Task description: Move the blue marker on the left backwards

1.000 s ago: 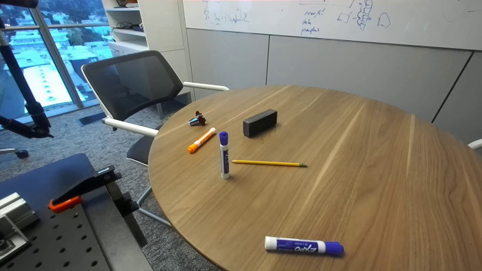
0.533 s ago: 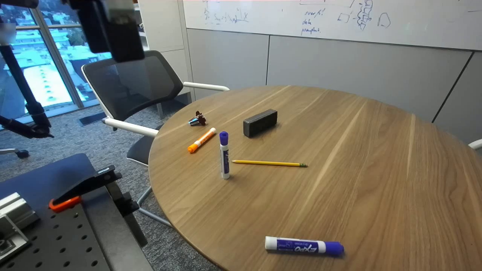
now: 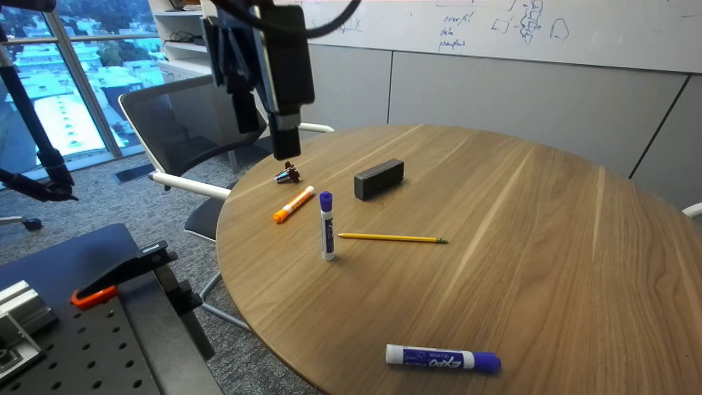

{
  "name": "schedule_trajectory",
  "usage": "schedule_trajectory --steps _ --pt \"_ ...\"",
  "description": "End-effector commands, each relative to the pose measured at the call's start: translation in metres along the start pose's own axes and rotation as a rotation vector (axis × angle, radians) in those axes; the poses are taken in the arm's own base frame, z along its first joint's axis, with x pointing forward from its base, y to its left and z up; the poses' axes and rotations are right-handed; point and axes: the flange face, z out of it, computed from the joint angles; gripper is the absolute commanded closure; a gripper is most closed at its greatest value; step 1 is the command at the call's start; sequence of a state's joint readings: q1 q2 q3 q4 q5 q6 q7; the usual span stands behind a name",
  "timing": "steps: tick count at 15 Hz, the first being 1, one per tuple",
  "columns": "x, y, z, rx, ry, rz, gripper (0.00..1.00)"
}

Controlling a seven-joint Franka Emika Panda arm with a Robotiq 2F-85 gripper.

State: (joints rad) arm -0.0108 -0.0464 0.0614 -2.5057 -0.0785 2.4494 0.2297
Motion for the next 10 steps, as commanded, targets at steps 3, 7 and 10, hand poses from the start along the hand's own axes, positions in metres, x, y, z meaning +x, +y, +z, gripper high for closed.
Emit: schedule_trajectory --steps 3,7,10 --pt "0.049 -0.023 0.043 -0.017 -0.034 0.061 0.00" --pt "0.070 -0.034 0.066 -0.028 -0.059 0.093 0.00" --pt "0.085 -0.038 0.080 -0.030 -0.066 0.106 0.00"
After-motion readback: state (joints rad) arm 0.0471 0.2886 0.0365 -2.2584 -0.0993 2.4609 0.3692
